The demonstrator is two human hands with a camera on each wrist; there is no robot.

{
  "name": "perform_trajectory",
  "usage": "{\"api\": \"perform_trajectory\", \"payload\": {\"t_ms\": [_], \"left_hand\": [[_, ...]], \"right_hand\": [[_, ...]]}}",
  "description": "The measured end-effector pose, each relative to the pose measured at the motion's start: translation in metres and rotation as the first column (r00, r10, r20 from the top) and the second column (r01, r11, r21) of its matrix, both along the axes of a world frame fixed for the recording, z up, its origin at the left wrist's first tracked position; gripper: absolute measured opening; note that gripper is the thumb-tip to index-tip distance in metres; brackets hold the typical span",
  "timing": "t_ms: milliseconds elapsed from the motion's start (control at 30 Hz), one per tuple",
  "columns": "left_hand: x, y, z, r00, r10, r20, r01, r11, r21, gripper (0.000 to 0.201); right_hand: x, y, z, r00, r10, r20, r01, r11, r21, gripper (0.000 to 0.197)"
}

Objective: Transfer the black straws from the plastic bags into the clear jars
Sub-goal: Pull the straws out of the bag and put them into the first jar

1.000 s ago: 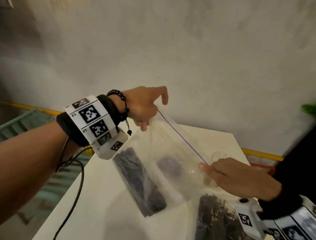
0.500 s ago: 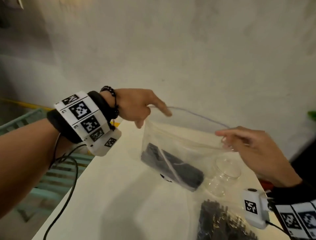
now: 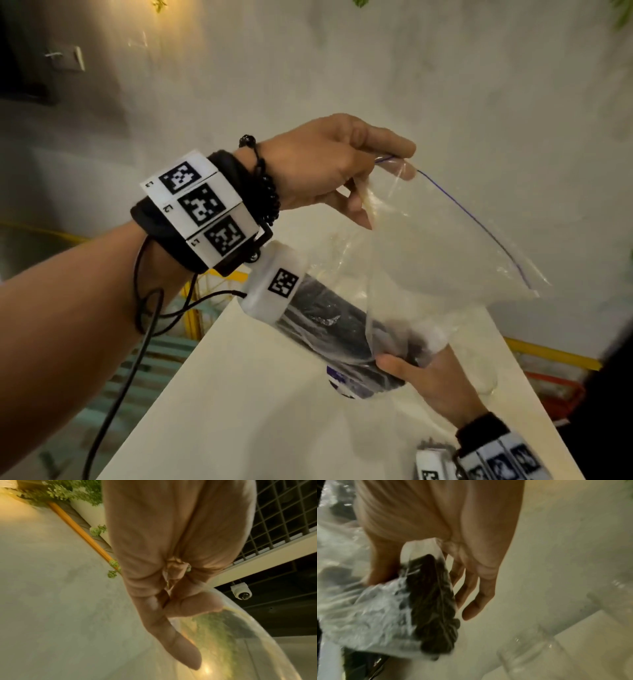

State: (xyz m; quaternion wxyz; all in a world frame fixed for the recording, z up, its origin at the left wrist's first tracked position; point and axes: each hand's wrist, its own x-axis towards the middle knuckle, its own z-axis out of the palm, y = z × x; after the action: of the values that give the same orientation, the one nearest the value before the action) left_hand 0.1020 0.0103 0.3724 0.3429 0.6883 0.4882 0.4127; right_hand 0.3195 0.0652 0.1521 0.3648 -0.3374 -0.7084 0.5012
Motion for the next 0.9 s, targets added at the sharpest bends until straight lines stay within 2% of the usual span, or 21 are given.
{"api": "perform_trajectory", "payload": {"t_ms": [100, 167, 233, 300, 367, 400, 433, 467, 500, 567, 633, 700, 767, 800, 867, 900], "left_hand": [[-0.011, -0.001, -0.005, 0.983, 0.028, 0.181, -0.022, 0.999, -0.034, 0.046], [-0.024, -0.005, -0.009, 0.954, 0.033, 0.298, -0.023, 0.999, -0.036, 0.041], [-0.041, -0.011, -0.016, 0.924, 0.083, 0.374, -0.092, 0.996, 0.008, 0.045], [-0.059, -0.018, -0.032, 0.916, 0.226, 0.331, -0.256, 0.965, 0.052, 0.049], [-0.075, -0.025, -0.065, 0.923, 0.35, 0.158, -0.347, 0.937, -0.047, 0.069], [-0.078, -0.028, -0.087, 0.934, 0.347, 0.09, -0.33, 0.93, -0.161, 0.082], [-0.077, -0.029, -0.109, 0.948, 0.304, 0.095, -0.269, 0.924, -0.273, 0.091], [-0.074, -0.029, -0.129, 0.953, 0.246, 0.176, -0.174, 0.922, -0.346, 0.092], [-0.068, -0.026, -0.145, 0.935, 0.198, 0.294, -0.08, 0.926, -0.369, 0.083], [-0.053, -0.019, -0.169, 0.866, 0.18, 0.467, -0.025, 0.947, -0.319, 0.053], [-0.04, -0.013, -0.184, 0.792, 0.208, 0.575, -0.049, 0.959, -0.28, 0.04], [-0.032, -0.011, -0.194, 0.725, 0.21, 0.656, -0.033, 0.962, -0.272, 0.04], [-0.028, -0.008, -0.201, 0.674, 0.217, 0.706, -0.011, 0.959, -0.285, 0.045], [-0.027, -0.009, -0.204, 0.656, 0.241, 0.715, -0.031, 0.956, -0.293, 0.046], [-0.02, -0.008, -0.209, 0.641, 0.275, 0.716, -0.074, 0.952, -0.298, 0.043], [-0.014, -0.008, -0.213, 0.632, 0.297, 0.716, -0.095, 0.946, -0.309, 0.038]], "right_hand": [[-0.018, -0.004, -0.014, 0.992, -0.052, -0.118, 0.042, 0.995, -0.086, 0.067], [-0.026, -0.008, -0.014, 0.972, -0.11, -0.209, 0.084, 0.988, -0.128, 0.072], [-0.028, -0.011, -0.014, 0.947, -0.119, -0.299, 0.07, 0.983, -0.169, 0.068], [-0.023, -0.009, -0.014, 0.92, -0.142, -0.366, 0.071, 0.977, -0.202, 0.068], [-0.016, -0.004, -0.011, 0.89, -0.161, -0.426, 0.071, 0.973, -0.219, 0.069], [-0.012, -0.001, -0.01, 0.879, -0.16, -0.449, 0.066, 0.974, -0.219, 0.07], [-0.009, 0.001, -0.008, 0.869, -0.169, -0.465, 0.067, 0.971, -0.227, 0.071], [-0.007, 0.005, -0.009, 0.854, -0.186, -0.486, 0.07, 0.967, -0.246, 0.073], [-0.006, 0.004, -0.007, 0.845, -0.195, -0.497, 0.068, 0.963, -0.263, 0.076], [-0.007, 0.004, -0.012, 0.851, -0.217, -0.479, 0.098, 0.96, -0.262, 0.079], [-0.009, -0.002, -0.009, 0.856, -0.284, -0.431, 0.19, 0.95, -0.249, 0.073], [-0.005, -0.005, -0.004, 0.86, -0.319, -0.398, 0.242, 0.942, -0.233, 0.049], [0.001, -0.01, 0.004, 0.905, -0.269, -0.33, 0.226, 0.96, -0.164, 0.019], [0.003, -0.013, 0.008, 0.922, -0.244, -0.302, 0.211, 0.968, -0.138, 0.011], [0.008, -0.02, 0.012, 0.953, -0.187, -0.238, 0.158, 0.978, -0.133, 0.008], [0.009, -0.024, 0.015, 0.975, -0.111, -0.19, 0.093, 0.99, -0.104, 0.036]]}}
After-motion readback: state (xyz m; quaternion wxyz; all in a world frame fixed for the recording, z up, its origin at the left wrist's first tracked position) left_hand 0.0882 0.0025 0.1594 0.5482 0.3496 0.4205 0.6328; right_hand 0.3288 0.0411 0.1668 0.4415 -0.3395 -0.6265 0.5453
